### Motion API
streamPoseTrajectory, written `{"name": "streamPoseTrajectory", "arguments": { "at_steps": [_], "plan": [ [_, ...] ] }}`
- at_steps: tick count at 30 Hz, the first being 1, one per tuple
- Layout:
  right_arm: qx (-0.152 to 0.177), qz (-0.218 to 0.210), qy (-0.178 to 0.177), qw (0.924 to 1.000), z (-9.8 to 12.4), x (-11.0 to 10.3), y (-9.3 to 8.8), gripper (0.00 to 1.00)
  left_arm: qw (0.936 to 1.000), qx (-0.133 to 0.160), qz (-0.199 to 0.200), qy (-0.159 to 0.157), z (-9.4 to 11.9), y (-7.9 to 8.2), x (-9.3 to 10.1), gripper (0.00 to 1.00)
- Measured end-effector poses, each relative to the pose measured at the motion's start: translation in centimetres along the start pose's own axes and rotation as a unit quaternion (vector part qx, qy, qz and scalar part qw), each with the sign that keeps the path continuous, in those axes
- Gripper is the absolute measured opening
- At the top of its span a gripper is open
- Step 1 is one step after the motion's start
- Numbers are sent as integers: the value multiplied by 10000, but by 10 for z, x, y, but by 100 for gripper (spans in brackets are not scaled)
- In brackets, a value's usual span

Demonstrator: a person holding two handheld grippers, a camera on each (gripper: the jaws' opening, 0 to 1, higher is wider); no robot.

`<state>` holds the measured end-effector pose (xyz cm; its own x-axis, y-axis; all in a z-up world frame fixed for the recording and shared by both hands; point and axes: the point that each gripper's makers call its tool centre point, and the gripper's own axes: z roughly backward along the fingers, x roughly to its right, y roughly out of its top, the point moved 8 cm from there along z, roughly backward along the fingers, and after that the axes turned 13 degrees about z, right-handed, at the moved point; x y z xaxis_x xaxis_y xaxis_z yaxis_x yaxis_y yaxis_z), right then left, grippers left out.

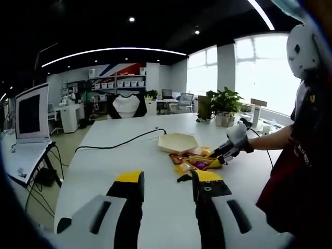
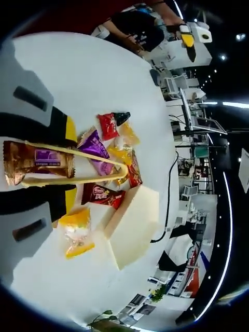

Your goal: Place the target food into the container with the food tongs after gripping and lifting it, then release it inside without dropping or visibly crushing the food.

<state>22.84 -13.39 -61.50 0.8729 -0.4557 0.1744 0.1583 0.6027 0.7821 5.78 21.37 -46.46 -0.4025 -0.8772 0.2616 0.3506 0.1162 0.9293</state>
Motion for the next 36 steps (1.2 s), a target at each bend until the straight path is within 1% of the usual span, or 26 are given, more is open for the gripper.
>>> {"name": "streamPoseTrajectory", "arguments": {
  "at_steps": [1,4,5,6,7,9,10,11,12,14,15,17,18,19,20,22,23,24,25,27,29,32,34,35,36],
  "plan": [
    [51,-72,-33,10000,2,1,0,26,10000,6,3,-14,-1,0,-1,40],
    [294,-516,-93,9982,9,4,4,23,9999,54,26,-119,-7,4,1,40],
    [325,-585,-104,9977,10,5,4,22,9999,63,33,-137,-8,4,1,40],
    [426,-857,-97,9954,15,8,4,20,9996,111,75,-229,-12,6,4,40],
    [467,-910,-131,9947,16,9,4,20,9996,119,87,-254,-14,6,4,40],
    [443,-1223,-106,9915,18,11,0,19,9994,101,83,-333,-20,6,7,40],
    [430,-1489,-65,9879,17,10,-4,19,9992,58,43,-388,-24,6,10,40],
    [510,-1671,-73,9846,18,10,-5,19,9991,31,26,-433,-27,6,12,40],
    [637,-1831,-62,9810,20,10,-4,19,9989,31,23,-474,-29,6,13,40],
    [901,-2190,-84,9715,25,11,-3,19,9982,50,71,-586,-32,5,16,40],
    [1082,-2404,-60,9646,28,11,-1,19,9976,70,138,-674,-35,5,19,40],
    [1436,-2684,25,9525,35,8,6,18,9962,94,244,-830,-40,5,23,40],
    [1607,-2843,88,9451,39,6,10,18,9958,96,268,-875,-43,5,25,40],
    [1921,-2927,220,9364,46,1,19,18,9952,96,266,-936,-47,6,27,39],
    [2193,-2893,305,9313,54,-4,27,19,9946,108,269,-994,-50,6,29,39],
    [2401,-2776,238,9299,63,-8,36,19,9918,166,350,-1221,-60,10,36,39],
    [2343,-2714,144,9334,64,-6,34,19,9897,190,404,-1364,-66,12,39,39],
    [2263,-2693,81,9360,64,-5,34,19,9889,191,419,-1411,-68,13,41,39],
    [2220,-2588,23,9401,64,-6,35,19,9867,169,413,-1566,-76,16,46,38],
    [2243,-2615,23,9388,63,-8,35,19,9844,126,339,-1720,-86,18,53,38],
    [2289,-2638,4,9370,66,-12,37,19,9807,61,248,-1939,-98,19,64,38],
    [2385,-2606,-68,9355,69,-15,41,18,9775,-15,225,-2098,-112,18,72,37],
    [2401,-2683,-88,9329,69,-11,39,17,9764,-31,210,-2150,-116,18,76,37],
    [2446,-2793,-83,9285,69,-9,38,17,9750,-23,213,-2210,-118,18,79,37],
    [2437,-2809,-112,9282,69,-7,36,17,9740,-15,216,-2253,-119,19,81,37]
  ]
}}
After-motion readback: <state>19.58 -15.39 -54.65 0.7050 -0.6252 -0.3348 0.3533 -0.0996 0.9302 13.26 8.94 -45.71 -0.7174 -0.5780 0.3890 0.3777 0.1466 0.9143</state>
